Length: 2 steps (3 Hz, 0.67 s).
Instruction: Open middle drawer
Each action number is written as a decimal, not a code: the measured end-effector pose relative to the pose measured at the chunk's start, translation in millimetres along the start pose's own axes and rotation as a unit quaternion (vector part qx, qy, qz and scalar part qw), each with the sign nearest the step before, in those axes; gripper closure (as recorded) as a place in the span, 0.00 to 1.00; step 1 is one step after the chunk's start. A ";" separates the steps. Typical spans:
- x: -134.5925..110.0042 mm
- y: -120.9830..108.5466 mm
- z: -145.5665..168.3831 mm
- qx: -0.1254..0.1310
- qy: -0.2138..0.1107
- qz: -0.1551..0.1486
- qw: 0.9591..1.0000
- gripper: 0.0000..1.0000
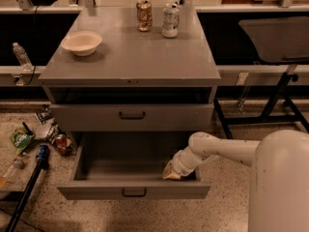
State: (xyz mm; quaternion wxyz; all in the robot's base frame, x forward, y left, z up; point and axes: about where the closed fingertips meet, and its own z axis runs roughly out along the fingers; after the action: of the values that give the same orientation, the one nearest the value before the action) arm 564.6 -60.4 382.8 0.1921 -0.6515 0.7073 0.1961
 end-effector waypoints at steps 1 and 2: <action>-7.0 23.4 12.5 -0.037 -0.019 0.019 0.999 1.00; -10.8 42.6 18.9 -0.067 -0.030 0.035 0.997 1.00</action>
Offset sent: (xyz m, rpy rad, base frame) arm -0.0630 0.0294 -0.0089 0.1062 0.2268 0.0067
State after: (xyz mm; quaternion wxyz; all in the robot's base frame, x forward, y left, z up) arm 523.2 -38.1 373.6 0.1626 -0.6314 0.7089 0.2691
